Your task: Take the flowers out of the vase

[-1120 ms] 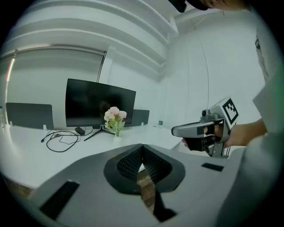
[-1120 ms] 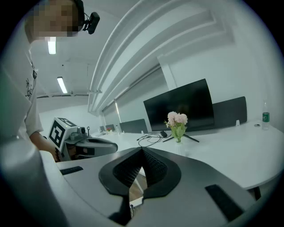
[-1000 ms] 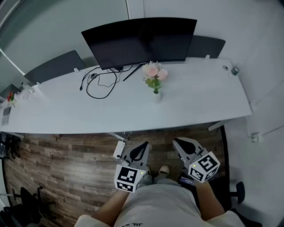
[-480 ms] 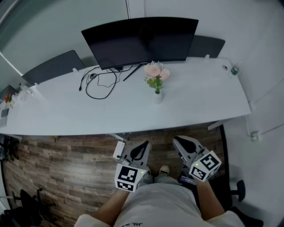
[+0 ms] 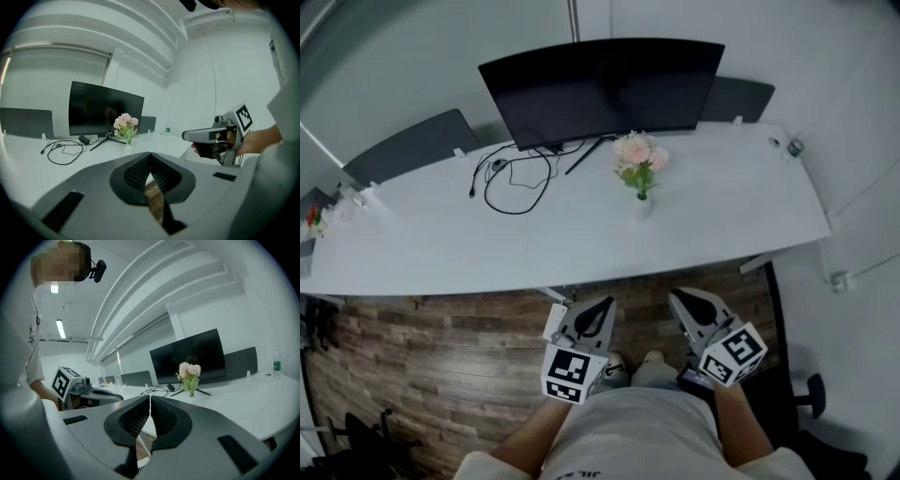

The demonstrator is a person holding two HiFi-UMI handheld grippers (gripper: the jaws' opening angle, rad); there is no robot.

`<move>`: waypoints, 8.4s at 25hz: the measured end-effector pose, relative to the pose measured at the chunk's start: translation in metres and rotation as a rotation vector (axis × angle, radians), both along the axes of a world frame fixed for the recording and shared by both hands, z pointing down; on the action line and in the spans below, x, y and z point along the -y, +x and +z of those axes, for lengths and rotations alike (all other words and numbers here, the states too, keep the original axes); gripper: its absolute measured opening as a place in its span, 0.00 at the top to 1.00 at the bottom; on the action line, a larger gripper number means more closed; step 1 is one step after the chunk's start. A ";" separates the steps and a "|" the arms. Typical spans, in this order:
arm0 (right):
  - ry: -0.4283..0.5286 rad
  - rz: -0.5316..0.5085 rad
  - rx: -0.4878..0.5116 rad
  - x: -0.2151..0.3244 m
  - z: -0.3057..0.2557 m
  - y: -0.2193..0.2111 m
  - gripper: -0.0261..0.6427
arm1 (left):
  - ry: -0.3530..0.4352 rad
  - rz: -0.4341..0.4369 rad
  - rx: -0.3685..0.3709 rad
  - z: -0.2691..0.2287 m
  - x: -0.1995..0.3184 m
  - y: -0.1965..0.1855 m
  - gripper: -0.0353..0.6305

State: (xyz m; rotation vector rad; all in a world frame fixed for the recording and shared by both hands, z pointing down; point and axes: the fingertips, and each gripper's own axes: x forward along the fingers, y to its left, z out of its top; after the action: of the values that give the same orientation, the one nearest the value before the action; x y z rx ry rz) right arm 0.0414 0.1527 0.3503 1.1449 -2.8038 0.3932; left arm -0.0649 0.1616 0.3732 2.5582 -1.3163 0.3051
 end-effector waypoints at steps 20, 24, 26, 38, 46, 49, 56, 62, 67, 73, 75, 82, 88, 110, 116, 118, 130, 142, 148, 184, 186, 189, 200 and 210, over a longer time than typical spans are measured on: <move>-0.047 0.004 0.009 0.038 0.013 0.009 0.91 | -0.027 0.001 -0.001 0.010 0.031 0.007 0.94; -0.043 -0.010 0.009 0.063 0.011 0.016 0.91 | -0.031 -0.017 0.001 0.010 0.053 0.013 0.94; -0.037 -0.023 0.017 0.077 0.010 0.019 0.91 | -0.033 -0.028 0.000 0.010 0.067 0.016 0.94; -0.052 -0.110 0.030 0.165 0.008 0.037 0.91 | -0.023 -0.095 0.013 0.003 0.151 0.038 0.94; -0.053 -0.167 0.041 0.211 0.009 0.050 0.91 | -0.016 -0.147 0.008 0.002 0.193 0.054 0.94; -0.051 -0.188 0.043 0.220 0.010 0.053 0.91 | -0.029 -0.160 0.016 0.005 0.200 0.058 0.94; -0.077 -0.229 0.034 0.229 0.018 0.050 0.91 | -0.023 -0.189 0.025 0.006 0.209 0.059 0.94; -0.105 -0.234 0.029 0.233 0.027 0.040 0.91 | -0.039 -0.191 0.031 0.009 0.209 0.050 0.94; -0.130 -0.197 0.029 0.235 0.032 0.037 0.91 | -0.049 -0.164 0.037 0.013 0.213 0.042 0.94; -0.142 -0.154 0.034 0.237 0.032 0.034 0.91 | -0.065 -0.123 0.041 0.016 0.218 0.038 0.94; -0.151 -0.146 0.026 0.238 0.035 0.033 0.91 | -0.073 -0.113 0.041 0.019 0.220 0.037 0.94; -0.167 -0.128 -0.001 0.241 0.046 0.027 0.91 | -0.087 -0.097 0.046 0.030 0.233 0.029 0.94; -0.173 -0.116 -0.022 0.245 0.057 0.028 0.92 | -0.098 -0.076 0.051 0.044 0.239 0.031 0.94; -0.158 -0.152 -0.036 0.261 0.083 0.009 0.91 | -0.108 -0.034 0.062 0.082 0.254 0.041 0.94; -0.142 -0.157 -0.030 0.267 0.085 0.005 0.91 | -0.132 0.000 0.060 0.093 0.256 0.046 0.90; -0.137 -0.161 -0.029 0.268 0.085 0.005 0.91 | -0.144 0.021 0.064 0.096 0.256 0.049 0.87; -0.141 -0.180 -0.029 0.277 0.093 -0.006 0.73 | -0.167 0.092 0.114 0.120 0.263 0.063 0.66; -0.152 -0.218 -0.024 0.291 0.101 -0.026 0.68 | -0.164 0.130 0.145 0.135 0.281 0.079 0.59; -0.162 -0.223 -0.017 0.296 0.107 -0.032 0.67 | -0.165 0.156 0.156 0.142 0.287 0.087 0.57; -0.147 -0.157 -0.007 0.311 0.100 -0.030 0.85 | -0.160 0.170 0.140 0.144 0.294 0.089 0.57; -0.148 -0.153 0.001 0.311 0.097 -0.028 0.85 | -0.156 0.169 0.138 0.146 0.292 0.090 0.58; -0.146 -0.145 0.007 0.311 0.092 -0.026 0.85 | -0.151 0.169 0.131 0.150 0.290 0.092 0.58; -0.128 -0.118 0.042 0.312 0.070 -0.019 0.86 | -0.139 0.162 0.133 0.147 0.292 0.090 0.58; -0.103 -0.092 0.053 0.314 0.050 -0.009 0.86 | -0.151 0.155 0.131 0.147 0.292 0.089 0.58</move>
State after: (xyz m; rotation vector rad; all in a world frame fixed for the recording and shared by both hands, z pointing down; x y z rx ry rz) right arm 0.0322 -0.1613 0.4001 0.9947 -2.8310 0.5611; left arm 0.0238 -0.1304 0.5201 2.5519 -1.0917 0.5874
